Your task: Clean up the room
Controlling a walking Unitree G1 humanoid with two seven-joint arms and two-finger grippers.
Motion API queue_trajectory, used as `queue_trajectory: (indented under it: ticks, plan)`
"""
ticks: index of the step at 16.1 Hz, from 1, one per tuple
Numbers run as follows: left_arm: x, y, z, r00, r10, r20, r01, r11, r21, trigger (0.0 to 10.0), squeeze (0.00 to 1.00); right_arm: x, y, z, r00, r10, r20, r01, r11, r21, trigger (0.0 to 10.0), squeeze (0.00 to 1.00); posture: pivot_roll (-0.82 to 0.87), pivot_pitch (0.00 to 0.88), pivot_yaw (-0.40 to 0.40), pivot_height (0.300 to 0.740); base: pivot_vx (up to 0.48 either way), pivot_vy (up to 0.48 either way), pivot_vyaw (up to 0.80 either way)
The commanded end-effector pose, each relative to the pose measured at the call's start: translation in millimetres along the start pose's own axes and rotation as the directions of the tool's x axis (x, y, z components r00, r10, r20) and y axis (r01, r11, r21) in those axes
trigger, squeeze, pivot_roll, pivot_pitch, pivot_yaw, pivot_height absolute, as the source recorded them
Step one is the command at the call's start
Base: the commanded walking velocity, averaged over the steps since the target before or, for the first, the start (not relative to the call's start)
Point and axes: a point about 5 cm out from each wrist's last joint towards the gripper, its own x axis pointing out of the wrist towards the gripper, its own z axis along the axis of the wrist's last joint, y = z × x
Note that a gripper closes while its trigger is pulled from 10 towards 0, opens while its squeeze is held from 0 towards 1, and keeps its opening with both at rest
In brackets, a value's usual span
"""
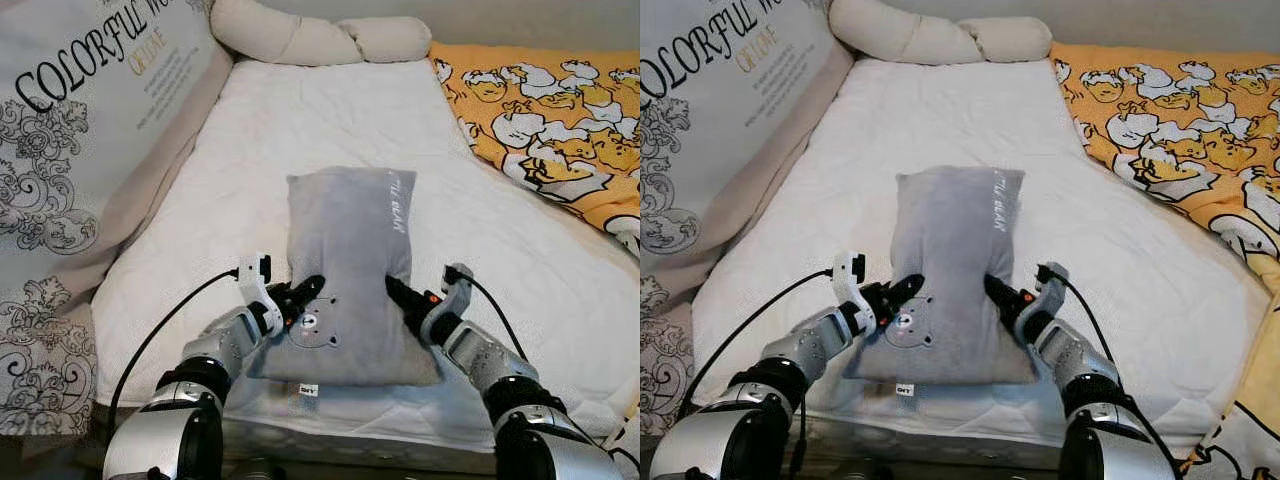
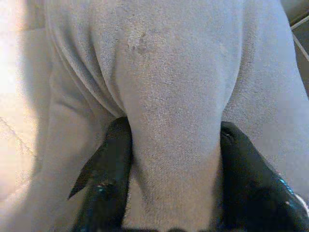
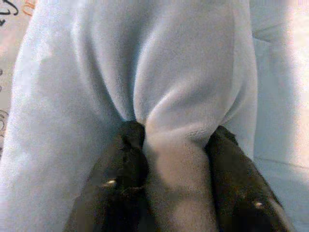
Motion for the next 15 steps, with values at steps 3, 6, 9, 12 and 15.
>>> queue_trajectory:
  ticks: [3, 6, 9, 12, 15]
  plan:
    - [1.2, -1.6, -12.6, 0.996, 0.002, -0.086, 0.005, 0.997, 0.081, 0.0, 0.00, 10.1, 12.1, -10.0, 1.000, 0.000, -0.006, 0.000, 1.000, -0.023, 0.0, 0.00, 0.07, 0.000, 0.014, 0.740, 0.000, 0.000, 0.00]
    - [4.3, -4.9, 1.6, 0.998, 0.005, -0.067, 0.008, 0.982, 0.188, 0.0, 0.00, 12.2, 15.8, 0.4, 0.999, -0.030, 0.019, 0.030, 1.000, -0.001, 0.0, 0.00, 0.08, 0.000, 0.012, 0.740, 0.000, 0.000, 0.00]
    - [9.5, -16.3, 24.3, 0.998, -0.052, -0.027, 0.057, 0.956, 0.287, 0.0, 0.00, 15.0, 32.6, 16.2, 0.997, 0.038, 0.074, -0.038, 0.999, 0.001, 0.0, 0.00, 0.08, 0.000, 0.012, 0.740, 0.000, 0.000, 0.00]
    - [12.6, -36.2, 54.3, 0.986, -0.159, 0.056, 0.130, 0.928, 0.349, 0.0, 0.00, 14.4, 54.2, 35.6, 0.983, 0.086, 0.161, -0.085, 0.996, -0.014, 0.0, 0.00, 0.09, 0.000, 0.013, 0.740, 0.000, 0.000, 0.00]
    - [11.1, -43.0, 65.4, 0.980, -0.183, 0.082, 0.136, 0.907, 0.399, 0.0, 0.00, 13.6, 66.8, 42.7, 0.976, 0.105, 0.192, -0.094, 0.993, -0.067, 0.0, 0.00, 0.08, 0.000, 0.015, 0.740, 0.000, 0.000, 0.00]
